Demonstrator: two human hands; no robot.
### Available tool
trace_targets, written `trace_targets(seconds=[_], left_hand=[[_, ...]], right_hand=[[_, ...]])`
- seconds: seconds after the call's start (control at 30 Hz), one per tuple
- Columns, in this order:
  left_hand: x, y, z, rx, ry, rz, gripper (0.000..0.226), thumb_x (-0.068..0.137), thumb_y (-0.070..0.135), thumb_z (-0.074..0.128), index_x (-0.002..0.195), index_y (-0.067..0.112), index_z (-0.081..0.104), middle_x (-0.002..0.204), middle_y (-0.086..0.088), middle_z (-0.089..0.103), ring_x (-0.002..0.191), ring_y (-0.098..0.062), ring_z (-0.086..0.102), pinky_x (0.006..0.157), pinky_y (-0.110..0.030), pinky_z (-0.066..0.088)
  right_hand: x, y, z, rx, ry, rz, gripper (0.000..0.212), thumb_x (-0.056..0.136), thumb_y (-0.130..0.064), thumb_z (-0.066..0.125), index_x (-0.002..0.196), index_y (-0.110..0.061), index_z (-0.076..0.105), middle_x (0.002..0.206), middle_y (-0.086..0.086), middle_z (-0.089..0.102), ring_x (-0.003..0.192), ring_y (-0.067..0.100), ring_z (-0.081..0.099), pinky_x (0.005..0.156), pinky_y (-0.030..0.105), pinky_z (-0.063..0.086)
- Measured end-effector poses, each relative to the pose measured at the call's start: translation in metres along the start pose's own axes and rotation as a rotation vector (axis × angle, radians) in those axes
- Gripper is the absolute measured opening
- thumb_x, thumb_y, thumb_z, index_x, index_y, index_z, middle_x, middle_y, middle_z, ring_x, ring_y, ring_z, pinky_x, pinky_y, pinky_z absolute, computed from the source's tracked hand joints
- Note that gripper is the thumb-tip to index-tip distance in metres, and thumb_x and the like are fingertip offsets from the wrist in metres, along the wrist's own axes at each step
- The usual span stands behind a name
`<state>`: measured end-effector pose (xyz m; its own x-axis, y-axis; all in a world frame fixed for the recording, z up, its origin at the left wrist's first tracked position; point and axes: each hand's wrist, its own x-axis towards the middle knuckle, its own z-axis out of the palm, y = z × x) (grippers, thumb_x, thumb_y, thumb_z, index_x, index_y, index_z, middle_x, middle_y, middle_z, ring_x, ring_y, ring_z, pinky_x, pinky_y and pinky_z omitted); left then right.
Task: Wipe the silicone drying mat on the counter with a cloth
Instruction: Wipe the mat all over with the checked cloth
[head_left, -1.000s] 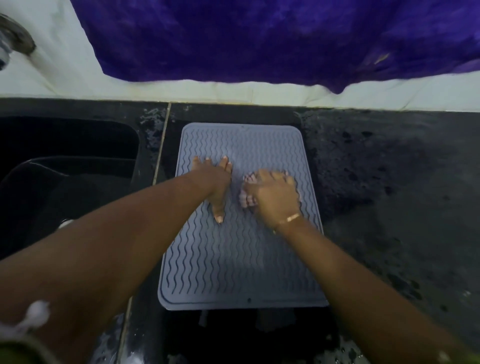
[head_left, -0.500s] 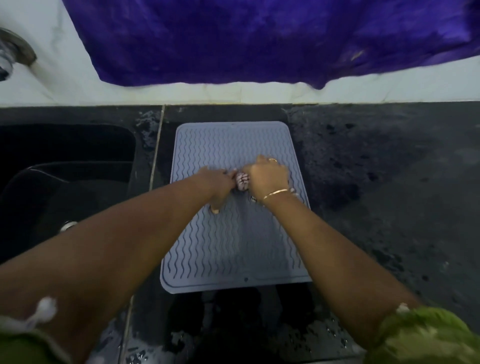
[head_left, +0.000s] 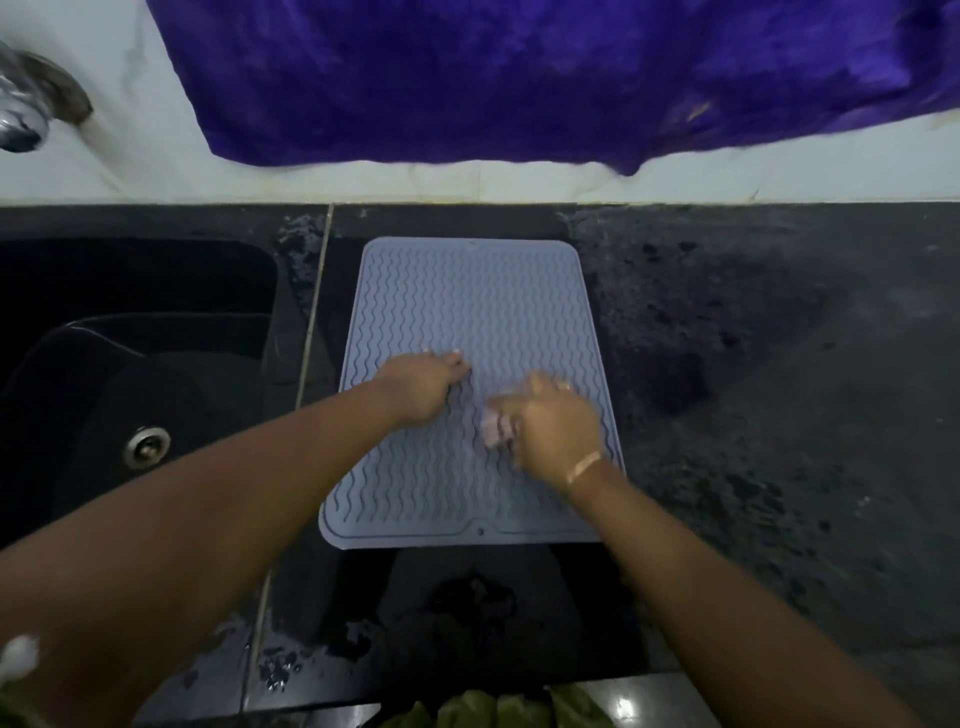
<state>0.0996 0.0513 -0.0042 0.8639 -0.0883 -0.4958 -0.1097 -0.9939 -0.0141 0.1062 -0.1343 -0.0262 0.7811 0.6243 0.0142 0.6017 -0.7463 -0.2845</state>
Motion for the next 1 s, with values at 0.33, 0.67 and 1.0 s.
trace_targets(seconds=[0.33,0.67,1.0], left_hand=[[0.002,0.003,-0.008,-0.052,-0.222,-0.036,0.111,0.08,0.057,0.064,0.152,0.02,-0.011,0.159,0.0,-0.016,0.147,-0.03,-0.006,0.117,-0.051,-0.001],[0.002,0.01,-0.007,-0.03,-0.178,-0.099,0.113,0.076,0.055,0.07,0.152,0.021,-0.007,0.16,0.001,-0.012,0.148,-0.029,0.001,0.117,-0.055,0.001],[-0.007,0.014,-0.01,-0.032,-0.19,-0.13,0.11,0.077,0.059,0.066,0.152,0.023,-0.005,0.16,0.005,-0.01,0.147,-0.025,0.009,0.116,-0.057,0.011]], right_hand=[[0.003,-0.018,-0.003,-0.223,-0.051,0.021,0.029,0.073,-0.026,0.074,0.102,-0.024,0.07,0.112,0.01,0.059,0.096,0.032,0.06,0.08,0.041,0.048],[-0.04,-0.026,-0.003,-0.084,-0.02,0.068,0.014,0.063,-0.015,0.078,0.072,-0.02,0.069,0.087,0.012,0.06,0.074,0.033,0.062,0.056,0.034,0.048],[-0.012,-0.03,0.001,-0.267,0.014,0.162,0.029,0.075,-0.019,0.072,0.104,-0.016,0.068,0.104,0.013,0.061,0.089,0.032,0.062,0.07,0.036,0.05]])
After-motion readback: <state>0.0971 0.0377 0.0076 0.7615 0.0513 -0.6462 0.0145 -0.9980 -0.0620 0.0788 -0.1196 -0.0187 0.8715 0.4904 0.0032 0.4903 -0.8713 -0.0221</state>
